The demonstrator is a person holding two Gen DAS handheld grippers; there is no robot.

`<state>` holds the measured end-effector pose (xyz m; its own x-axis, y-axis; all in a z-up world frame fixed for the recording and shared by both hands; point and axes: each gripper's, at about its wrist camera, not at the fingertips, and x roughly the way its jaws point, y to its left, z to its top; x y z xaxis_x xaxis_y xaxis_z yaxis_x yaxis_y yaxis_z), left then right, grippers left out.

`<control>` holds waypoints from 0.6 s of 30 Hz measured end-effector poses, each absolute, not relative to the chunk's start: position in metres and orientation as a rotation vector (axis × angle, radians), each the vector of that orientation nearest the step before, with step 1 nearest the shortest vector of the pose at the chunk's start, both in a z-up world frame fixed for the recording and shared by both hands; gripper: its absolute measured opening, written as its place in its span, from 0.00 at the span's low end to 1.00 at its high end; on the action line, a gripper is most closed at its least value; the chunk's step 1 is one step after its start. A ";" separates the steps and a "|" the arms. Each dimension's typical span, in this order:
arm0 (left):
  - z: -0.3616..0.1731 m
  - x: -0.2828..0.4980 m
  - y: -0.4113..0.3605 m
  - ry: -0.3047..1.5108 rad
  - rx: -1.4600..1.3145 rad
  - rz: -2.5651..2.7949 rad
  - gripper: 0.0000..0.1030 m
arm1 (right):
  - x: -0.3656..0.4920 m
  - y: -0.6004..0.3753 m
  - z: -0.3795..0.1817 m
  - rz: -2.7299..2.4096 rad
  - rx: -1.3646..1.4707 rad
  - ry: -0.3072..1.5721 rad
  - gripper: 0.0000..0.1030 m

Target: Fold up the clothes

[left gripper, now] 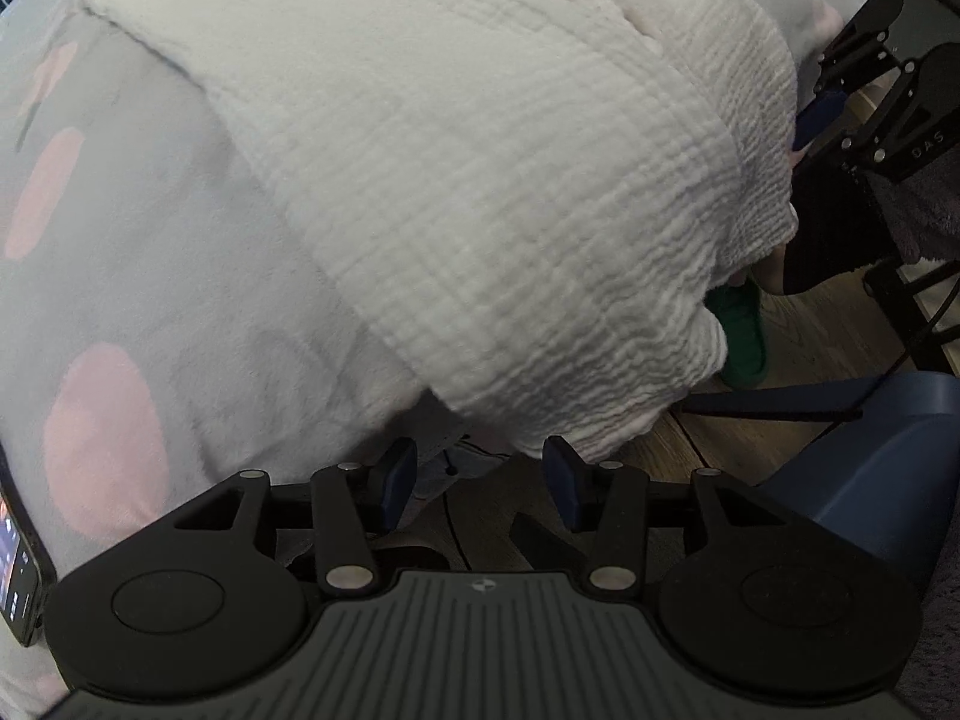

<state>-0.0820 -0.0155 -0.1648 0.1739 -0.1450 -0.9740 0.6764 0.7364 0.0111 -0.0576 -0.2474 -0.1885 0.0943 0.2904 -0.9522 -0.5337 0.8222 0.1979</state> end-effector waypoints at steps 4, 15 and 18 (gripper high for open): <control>-0.166 -0.086 -0.016 1.226 0.452 -0.673 0.44 | -0.053 -0.242 -0.195 0.647 -0.228 1.336 0.39; -0.154 -0.075 -0.012 1.234 0.386 -0.763 0.09 | -0.055 -0.236 -0.200 0.751 -0.170 1.309 0.09; -0.136 -0.077 -0.009 1.251 0.367 -0.838 0.05 | -0.048 -0.234 -0.181 0.813 -0.200 1.315 0.07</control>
